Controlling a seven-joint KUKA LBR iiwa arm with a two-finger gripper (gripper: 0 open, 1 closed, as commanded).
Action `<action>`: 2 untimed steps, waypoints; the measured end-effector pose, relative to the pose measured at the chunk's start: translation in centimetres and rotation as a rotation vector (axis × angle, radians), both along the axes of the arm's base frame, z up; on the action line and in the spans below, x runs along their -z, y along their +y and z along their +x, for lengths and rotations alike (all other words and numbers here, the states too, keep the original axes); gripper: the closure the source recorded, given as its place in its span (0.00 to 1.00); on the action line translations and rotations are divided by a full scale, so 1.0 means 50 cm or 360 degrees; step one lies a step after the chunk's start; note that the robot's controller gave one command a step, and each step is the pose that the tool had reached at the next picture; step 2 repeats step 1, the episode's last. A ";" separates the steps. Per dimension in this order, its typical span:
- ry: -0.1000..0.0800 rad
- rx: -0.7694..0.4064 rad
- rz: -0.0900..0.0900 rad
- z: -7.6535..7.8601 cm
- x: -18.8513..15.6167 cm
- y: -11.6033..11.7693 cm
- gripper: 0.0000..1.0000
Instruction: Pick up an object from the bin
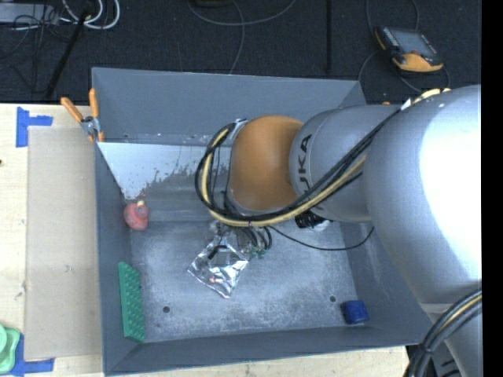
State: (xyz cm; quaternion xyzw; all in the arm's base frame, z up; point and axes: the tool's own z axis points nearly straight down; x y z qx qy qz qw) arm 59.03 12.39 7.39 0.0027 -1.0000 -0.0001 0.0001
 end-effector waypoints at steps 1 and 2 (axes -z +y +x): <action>-0.0015 -0.0011 0.0002 0.020 -0.260 -0.015 1.00; -0.0015 -0.0011 0.0002 0.020 -0.260 -0.015 1.00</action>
Offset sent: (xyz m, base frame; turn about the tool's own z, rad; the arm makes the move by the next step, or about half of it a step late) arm 0.0081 -0.0087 0.1249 -0.0081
